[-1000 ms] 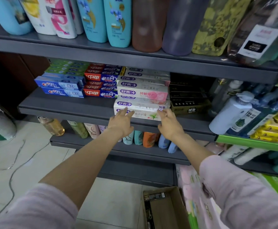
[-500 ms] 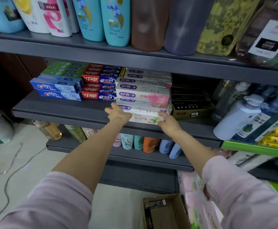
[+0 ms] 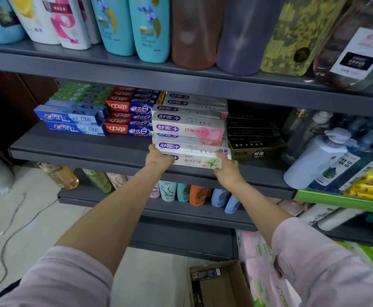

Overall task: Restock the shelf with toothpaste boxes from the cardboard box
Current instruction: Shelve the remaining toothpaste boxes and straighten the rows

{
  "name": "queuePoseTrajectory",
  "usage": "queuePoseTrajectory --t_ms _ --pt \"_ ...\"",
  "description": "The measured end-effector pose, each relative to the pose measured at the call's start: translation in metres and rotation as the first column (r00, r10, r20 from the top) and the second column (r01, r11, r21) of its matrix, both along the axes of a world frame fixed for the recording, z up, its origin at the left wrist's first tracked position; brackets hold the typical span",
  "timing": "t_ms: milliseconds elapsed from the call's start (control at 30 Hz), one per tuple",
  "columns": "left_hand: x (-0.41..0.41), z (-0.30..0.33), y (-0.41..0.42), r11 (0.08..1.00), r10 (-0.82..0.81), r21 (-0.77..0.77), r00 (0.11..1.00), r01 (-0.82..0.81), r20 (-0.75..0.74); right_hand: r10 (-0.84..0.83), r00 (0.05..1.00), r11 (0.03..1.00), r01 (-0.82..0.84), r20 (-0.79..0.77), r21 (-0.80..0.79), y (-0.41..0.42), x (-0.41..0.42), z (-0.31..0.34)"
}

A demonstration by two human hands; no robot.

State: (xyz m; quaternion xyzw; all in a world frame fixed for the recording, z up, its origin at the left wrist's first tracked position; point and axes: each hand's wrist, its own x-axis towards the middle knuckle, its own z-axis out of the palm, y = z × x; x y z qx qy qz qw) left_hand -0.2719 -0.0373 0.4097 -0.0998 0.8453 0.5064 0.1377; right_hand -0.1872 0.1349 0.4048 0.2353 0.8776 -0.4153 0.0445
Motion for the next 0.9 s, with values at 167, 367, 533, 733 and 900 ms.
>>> queuePoseTrajectory --t_ms 167,367,533,733,900 --pt "-0.002 -0.002 -0.006 0.999 0.029 0.016 1.0 -0.029 0.002 0.085 0.996 0.996 -0.085 0.037 -0.006 0.003 0.002 0.005" --pt "-0.002 0.0 -0.007 0.999 -0.036 -0.022 0.999 0.036 -0.009 0.097 0.995 0.995 -0.097 0.036 -0.008 0.0 0.002 0.007" --pt "0.004 0.007 -0.008 0.987 -0.03 -0.157 1.0 0.03 -0.002 0.087 0.996 0.996 -0.087 0.013 -0.006 0.0 0.006 0.011" --pt "0.047 0.017 -0.015 0.966 -0.172 -0.208 0.982 0.152 -0.08 0.037 0.996 0.999 -0.036 -0.079 0.011 -0.016 0.049 0.009" --pt "0.105 0.023 -0.021 0.91 -0.348 -0.286 0.928 0.3 -0.134 0.034 0.994 0.999 -0.034 -0.1 0.001 -0.032 0.11 0.012"
